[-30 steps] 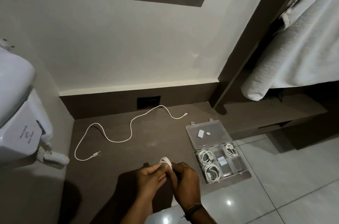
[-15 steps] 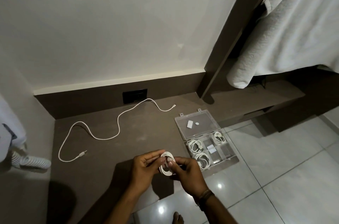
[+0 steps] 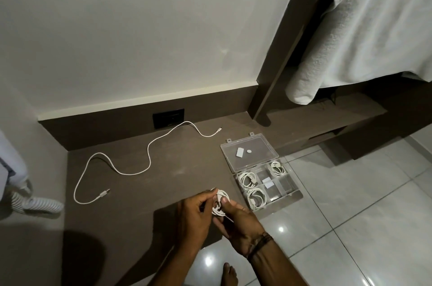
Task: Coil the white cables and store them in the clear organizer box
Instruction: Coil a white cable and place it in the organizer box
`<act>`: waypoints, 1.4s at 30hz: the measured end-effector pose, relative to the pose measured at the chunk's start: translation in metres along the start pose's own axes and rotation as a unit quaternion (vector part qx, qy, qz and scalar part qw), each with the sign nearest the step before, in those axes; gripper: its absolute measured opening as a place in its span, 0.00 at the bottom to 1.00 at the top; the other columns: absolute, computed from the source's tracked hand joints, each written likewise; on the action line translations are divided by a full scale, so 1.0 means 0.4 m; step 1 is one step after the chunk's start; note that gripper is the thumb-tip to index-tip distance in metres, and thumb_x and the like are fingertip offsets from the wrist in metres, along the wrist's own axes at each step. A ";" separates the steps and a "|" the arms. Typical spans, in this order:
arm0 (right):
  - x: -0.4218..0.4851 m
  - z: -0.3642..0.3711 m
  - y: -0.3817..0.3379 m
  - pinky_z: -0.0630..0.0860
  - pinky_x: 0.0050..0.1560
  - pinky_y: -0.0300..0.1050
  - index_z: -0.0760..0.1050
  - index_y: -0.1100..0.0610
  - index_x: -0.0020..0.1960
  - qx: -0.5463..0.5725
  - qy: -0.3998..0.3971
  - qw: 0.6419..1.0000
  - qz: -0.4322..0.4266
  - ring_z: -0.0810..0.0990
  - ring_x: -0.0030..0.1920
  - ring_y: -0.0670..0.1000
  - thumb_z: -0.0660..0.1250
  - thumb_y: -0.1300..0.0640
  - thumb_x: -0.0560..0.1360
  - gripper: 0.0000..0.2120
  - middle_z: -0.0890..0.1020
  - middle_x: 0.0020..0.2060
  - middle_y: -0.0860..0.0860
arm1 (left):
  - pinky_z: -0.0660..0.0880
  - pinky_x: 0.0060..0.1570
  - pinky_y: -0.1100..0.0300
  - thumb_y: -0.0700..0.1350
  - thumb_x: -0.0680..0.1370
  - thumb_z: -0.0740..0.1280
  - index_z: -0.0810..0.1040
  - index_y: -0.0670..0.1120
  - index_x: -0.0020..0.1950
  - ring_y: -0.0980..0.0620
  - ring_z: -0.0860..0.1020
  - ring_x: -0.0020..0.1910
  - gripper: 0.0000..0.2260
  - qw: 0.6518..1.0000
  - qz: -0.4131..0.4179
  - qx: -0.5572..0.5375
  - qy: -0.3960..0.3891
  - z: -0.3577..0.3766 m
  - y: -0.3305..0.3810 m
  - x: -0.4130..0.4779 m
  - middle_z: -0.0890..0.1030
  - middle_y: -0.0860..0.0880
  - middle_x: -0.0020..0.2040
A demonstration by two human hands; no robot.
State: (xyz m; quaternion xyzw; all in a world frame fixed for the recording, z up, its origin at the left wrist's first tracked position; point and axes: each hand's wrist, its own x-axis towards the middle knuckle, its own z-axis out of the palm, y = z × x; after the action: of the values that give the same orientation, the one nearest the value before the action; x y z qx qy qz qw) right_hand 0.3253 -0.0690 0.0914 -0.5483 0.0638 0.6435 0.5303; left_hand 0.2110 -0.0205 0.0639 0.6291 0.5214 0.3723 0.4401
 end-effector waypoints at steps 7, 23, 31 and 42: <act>0.009 -0.011 0.012 0.84 0.50 0.53 0.79 0.73 0.61 0.034 0.007 0.998 -0.054 0.86 0.42 0.59 0.67 0.67 0.80 0.13 0.86 0.47 0.65 | 0.82 0.53 0.59 0.42 0.78 0.68 0.82 0.48 0.61 0.54 0.84 0.51 0.12 0.991 0.050 0.105 -0.060 -0.005 0.026 -0.002 0.86 0.49 0.56; -0.012 -0.008 -0.001 0.86 0.43 0.41 0.83 0.63 0.58 -0.018 -0.019 1.000 0.014 0.87 0.44 0.50 0.70 0.59 0.80 0.10 0.89 0.46 0.56 | 0.83 0.42 0.64 0.40 0.75 0.71 0.85 0.50 0.54 0.57 0.85 0.44 0.10 0.993 -0.097 -0.054 -0.036 -0.006 0.013 0.015 0.87 0.50 0.50; -0.024 -0.012 0.007 0.82 0.43 0.44 0.86 0.57 0.50 -0.084 -0.020 0.996 -0.026 0.88 0.44 0.50 0.74 0.65 0.75 0.06 0.89 0.48 0.56 | 0.84 0.48 0.56 0.40 0.75 0.70 0.84 0.50 0.55 0.54 0.85 0.48 0.10 0.994 -0.100 -0.019 -0.033 -0.003 0.012 0.013 0.87 0.49 0.53; -0.029 -0.025 0.004 0.81 0.35 0.43 0.76 0.62 0.63 -0.188 -0.019 0.978 -0.091 0.88 0.40 0.51 0.77 0.67 0.73 0.21 0.89 0.45 0.58 | 0.82 0.52 0.56 0.42 0.76 0.69 0.84 0.51 0.55 0.54 0.83 0.51 0.10 0.991 -0.112 0.066 0.002 0.007 0.015 0.005 0.86 0.52 0.54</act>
State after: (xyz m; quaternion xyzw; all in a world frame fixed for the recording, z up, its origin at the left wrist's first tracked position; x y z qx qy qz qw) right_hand 0.3287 -0.0834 0.0956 -0.6294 -0.1185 0.6036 0.4749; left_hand 0.2160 -0.0193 0.0686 0.5938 0.6128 0.2863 0.4358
